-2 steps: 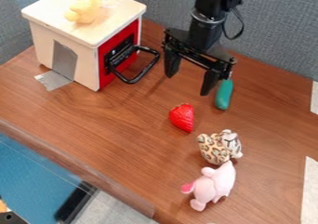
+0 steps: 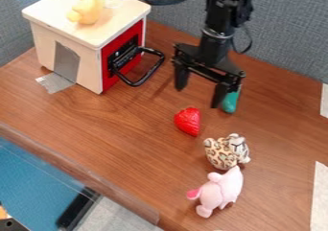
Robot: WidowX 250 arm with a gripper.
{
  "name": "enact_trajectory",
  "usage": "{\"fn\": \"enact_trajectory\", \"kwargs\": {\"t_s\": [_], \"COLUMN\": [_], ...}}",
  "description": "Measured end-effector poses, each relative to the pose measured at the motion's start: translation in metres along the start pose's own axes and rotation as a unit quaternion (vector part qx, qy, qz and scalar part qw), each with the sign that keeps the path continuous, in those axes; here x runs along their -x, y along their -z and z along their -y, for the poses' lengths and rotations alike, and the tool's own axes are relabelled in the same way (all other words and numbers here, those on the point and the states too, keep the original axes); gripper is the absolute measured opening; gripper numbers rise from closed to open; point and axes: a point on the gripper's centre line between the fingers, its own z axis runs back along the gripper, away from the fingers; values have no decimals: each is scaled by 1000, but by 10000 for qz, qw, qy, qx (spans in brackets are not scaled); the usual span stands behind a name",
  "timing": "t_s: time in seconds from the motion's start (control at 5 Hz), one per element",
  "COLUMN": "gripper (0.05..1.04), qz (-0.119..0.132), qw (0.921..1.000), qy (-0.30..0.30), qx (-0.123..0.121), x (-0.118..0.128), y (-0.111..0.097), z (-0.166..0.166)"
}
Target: Pick a blue item from the table
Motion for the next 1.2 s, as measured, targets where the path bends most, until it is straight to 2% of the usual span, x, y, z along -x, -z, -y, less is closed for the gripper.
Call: {"fn": "enact_trajectory", "kwargs": {"t_s": [0.2, 0.4, 0.6, 0.8, 1.0, 1.2], "gripper": [1001, 1001, 1001, 1001, 956, 738], "qz": [-78, 29, 52, 11, 129, 102], "qw": [9997, 9988, 9979, 9974, 9969, 9967], "qy": [-224, -440, -564, -643, -705, -738], "qx": [68, 214, 309, 340, 333, 312], "x": [-23, -47, -61, -64, -67, -63], "y": [10, 21, 32, 48, 54, 59], "z": [6, 16, 21, 23, 23, 21]}}
